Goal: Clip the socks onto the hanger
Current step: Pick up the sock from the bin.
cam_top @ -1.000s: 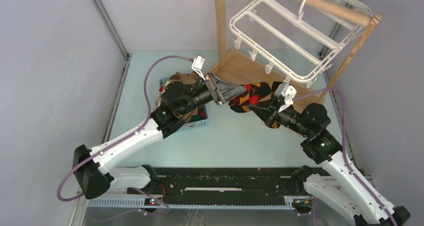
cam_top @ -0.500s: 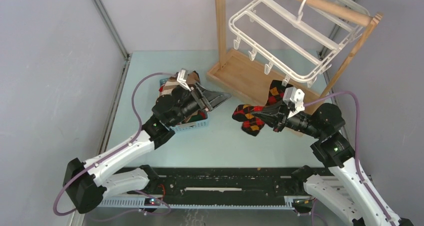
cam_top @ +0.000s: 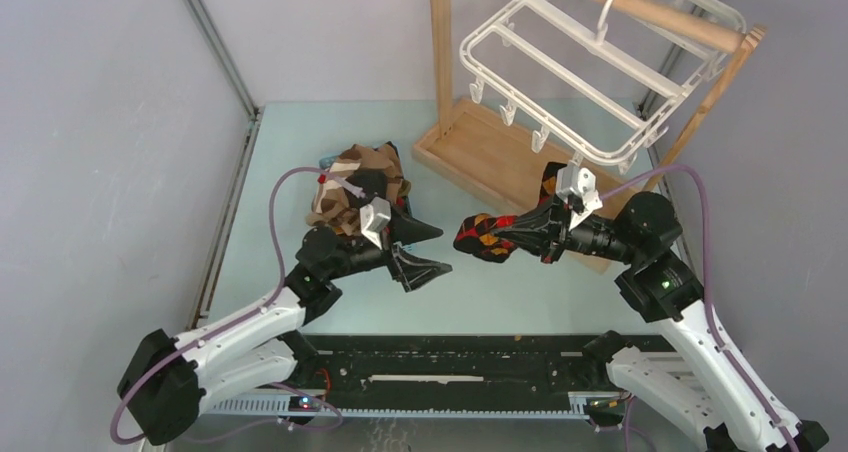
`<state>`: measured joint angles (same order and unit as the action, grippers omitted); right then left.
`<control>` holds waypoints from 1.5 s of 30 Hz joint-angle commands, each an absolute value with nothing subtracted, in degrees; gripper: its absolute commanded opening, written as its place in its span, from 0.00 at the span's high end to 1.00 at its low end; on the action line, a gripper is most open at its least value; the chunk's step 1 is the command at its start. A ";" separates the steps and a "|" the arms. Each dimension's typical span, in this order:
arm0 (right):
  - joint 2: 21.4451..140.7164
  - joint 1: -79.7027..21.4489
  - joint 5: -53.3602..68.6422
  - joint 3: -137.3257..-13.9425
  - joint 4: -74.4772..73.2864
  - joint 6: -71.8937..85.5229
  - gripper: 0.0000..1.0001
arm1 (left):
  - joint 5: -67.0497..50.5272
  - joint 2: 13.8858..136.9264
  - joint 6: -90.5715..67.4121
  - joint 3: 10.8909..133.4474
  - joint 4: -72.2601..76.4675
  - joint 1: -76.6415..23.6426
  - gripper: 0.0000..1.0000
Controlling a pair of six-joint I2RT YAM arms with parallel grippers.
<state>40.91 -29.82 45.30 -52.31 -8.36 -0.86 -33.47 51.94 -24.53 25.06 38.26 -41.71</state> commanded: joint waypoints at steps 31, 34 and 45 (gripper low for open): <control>43.34 -31.28 30.62 -57.28 -9.03 3.49 0.76 | -55.88 85.98 -41.06 38.05 71.60 -43.14 1.00; 44.33 -29.10 19.30 -56.86 -10.67 9.12 0.51 | -57.99 85.21 -49.67 35.36 79.02 -41.03 1.00; 42.15 -26.63 29.49 -55.32 -14.07 6.37 0.31 | -62.38 81.21 -74.47 32.24 77.83 -34.51 1.00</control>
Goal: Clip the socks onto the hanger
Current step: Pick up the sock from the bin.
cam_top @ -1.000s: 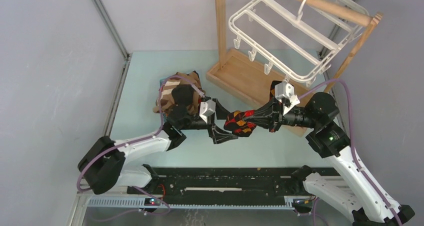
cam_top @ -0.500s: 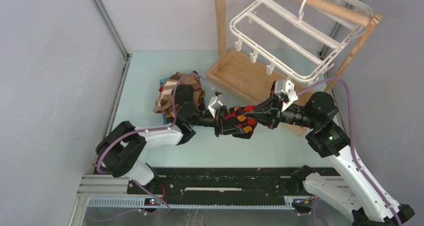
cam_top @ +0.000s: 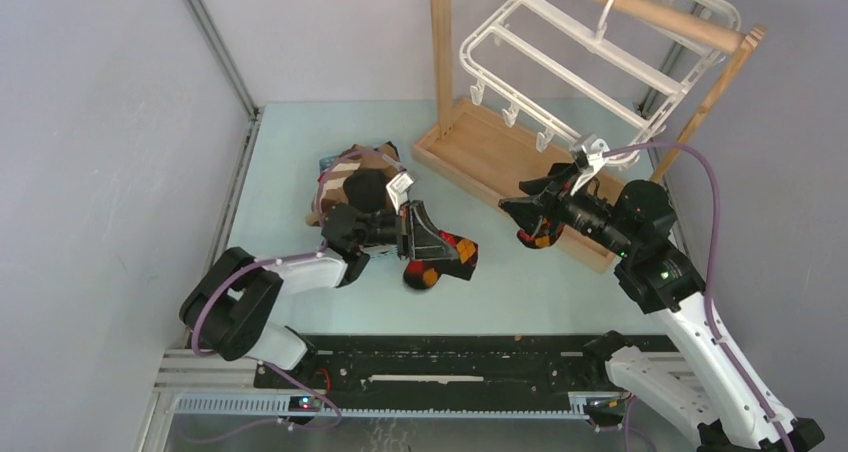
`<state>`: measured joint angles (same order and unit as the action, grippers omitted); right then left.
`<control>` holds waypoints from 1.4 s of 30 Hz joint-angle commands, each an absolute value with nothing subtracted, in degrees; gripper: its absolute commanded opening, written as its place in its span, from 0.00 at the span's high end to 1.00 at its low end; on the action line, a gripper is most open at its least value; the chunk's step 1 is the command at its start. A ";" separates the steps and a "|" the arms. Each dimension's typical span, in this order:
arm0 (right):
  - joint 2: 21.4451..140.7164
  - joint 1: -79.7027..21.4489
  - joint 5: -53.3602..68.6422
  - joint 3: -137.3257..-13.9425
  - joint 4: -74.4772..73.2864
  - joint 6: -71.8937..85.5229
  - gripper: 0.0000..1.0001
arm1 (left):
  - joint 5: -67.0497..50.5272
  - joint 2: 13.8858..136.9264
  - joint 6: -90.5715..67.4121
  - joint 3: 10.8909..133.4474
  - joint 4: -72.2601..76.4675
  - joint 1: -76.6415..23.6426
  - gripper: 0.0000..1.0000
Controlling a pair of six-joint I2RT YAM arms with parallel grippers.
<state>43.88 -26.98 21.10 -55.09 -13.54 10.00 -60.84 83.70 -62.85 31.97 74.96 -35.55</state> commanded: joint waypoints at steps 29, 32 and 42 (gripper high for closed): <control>37.26 -43.75 38.14 -54.30 -26.35 -63.12 0.28 | -56.30 87.43 -108.42 50.14 79.85 -40.10 1.00; 36.93 -44.67 36.68 -54.06 -24.16 -62.78 0.32 | -56.17 87.62 -108.33 49.92 79.75 -40.49 1.00; 37.11 -47.39 33.40 -53.61 -21.88 -65.69 0.39 | -56.52 89.34 -108.43 51.05 79.73 -41.88 1.00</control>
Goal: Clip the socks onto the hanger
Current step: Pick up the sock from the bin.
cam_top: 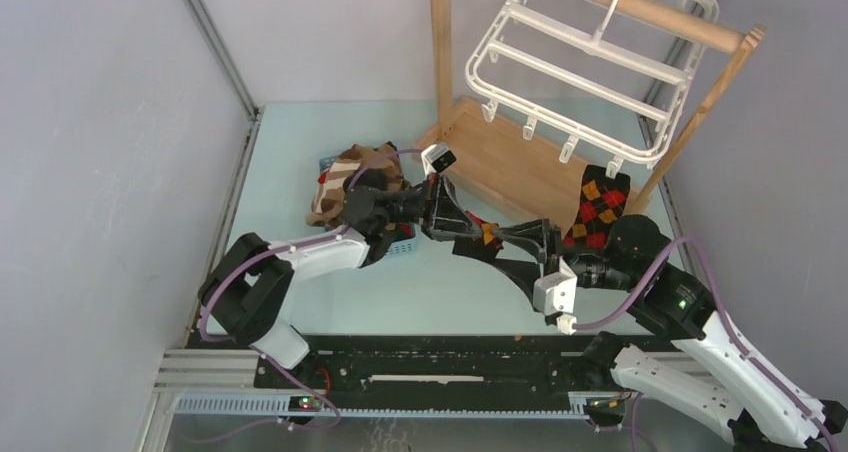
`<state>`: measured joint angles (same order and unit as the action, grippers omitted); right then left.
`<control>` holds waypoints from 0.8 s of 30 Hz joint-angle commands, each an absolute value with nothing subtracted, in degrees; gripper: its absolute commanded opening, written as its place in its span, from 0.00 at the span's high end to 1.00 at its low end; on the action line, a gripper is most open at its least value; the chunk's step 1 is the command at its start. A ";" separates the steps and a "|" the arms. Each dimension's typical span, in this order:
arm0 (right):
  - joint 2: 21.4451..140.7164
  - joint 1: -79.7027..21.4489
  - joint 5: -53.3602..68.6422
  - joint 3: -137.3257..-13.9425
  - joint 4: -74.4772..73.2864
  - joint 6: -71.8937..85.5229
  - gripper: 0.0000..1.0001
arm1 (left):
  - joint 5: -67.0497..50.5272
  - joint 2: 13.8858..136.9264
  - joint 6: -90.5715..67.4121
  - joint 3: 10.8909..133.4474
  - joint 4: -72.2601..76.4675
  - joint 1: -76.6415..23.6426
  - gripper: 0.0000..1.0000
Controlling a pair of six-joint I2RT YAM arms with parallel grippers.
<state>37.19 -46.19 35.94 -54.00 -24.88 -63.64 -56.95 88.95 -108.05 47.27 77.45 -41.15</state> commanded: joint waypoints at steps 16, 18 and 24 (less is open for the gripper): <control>37.49 -48.17 33.07 -53.61 -23.83 -68.00 0.89 | -55.37 89.06 -107.85 51.57 79.49 -42.48 0.95; 37.27 -48.16 33.22 -53.64 -23.81 -66.35 0.98 | -54.77 88.68 -107.07 51.79 79.35 -42.39 0.89; 36.71 -43.65 35.94 -55.68 -22.40 -50.94 1.00 | -53.18 84.02 -99.97 50.71 74.36 -40.59 0.56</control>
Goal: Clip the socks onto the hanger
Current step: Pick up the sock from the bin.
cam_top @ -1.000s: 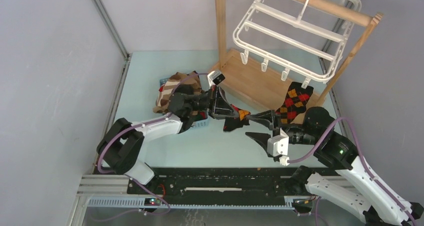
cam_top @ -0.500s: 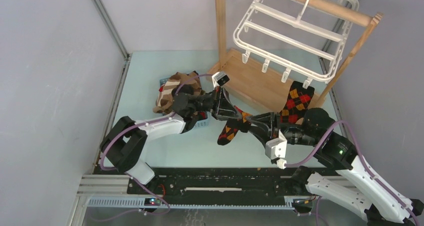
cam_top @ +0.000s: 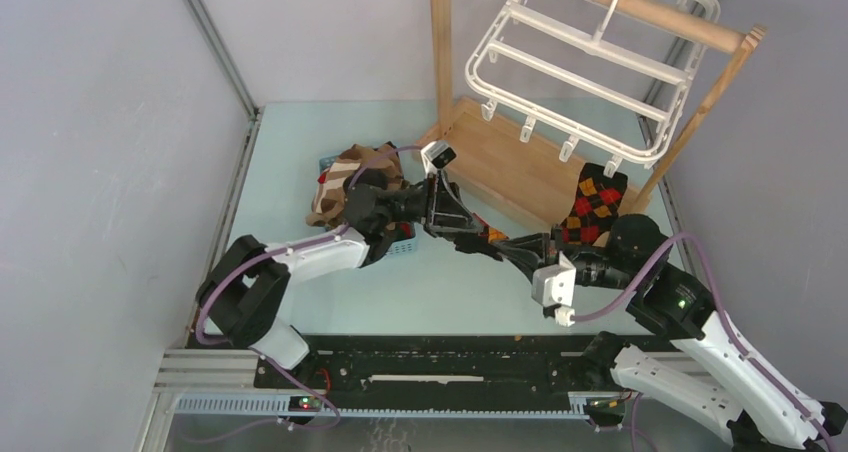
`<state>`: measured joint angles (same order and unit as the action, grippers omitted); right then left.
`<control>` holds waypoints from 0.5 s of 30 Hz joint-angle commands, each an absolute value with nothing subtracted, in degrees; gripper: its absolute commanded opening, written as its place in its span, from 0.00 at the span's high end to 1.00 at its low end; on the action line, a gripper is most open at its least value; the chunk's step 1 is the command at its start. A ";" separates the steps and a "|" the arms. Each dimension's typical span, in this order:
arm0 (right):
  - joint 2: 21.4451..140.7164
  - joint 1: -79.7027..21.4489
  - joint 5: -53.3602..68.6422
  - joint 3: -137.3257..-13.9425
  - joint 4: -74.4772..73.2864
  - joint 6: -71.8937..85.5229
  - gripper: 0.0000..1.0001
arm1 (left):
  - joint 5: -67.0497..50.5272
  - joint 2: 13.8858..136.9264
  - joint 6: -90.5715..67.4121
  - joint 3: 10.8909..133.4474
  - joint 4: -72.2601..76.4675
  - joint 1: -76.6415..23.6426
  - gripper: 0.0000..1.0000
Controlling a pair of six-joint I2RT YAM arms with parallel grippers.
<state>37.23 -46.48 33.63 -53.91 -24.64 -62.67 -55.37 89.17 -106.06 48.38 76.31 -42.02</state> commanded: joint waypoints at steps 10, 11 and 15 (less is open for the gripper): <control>34.29 -28.29 48.22 -55.81 -19.20 -27.07 1.00 | -48.64 61.91 -54.51 51.50 30.82 -34.68 0.23; 34.18 -26.79 49.62 -55.77 -18.85 -25.03 1.00 | -46.21 59.42 -46.32 52.85 20.63 -34.85 0.18; 34.09 -21.25 54.65 -55.80 -17.83 -18.41 1.00 | -39.81 50.97 -23.69 52.44 13.79 -35.83 0.08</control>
<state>34.37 -25.28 47.59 -53.93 -20.91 -29.23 -47.07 57.30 -53.82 50.19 30.06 -35.14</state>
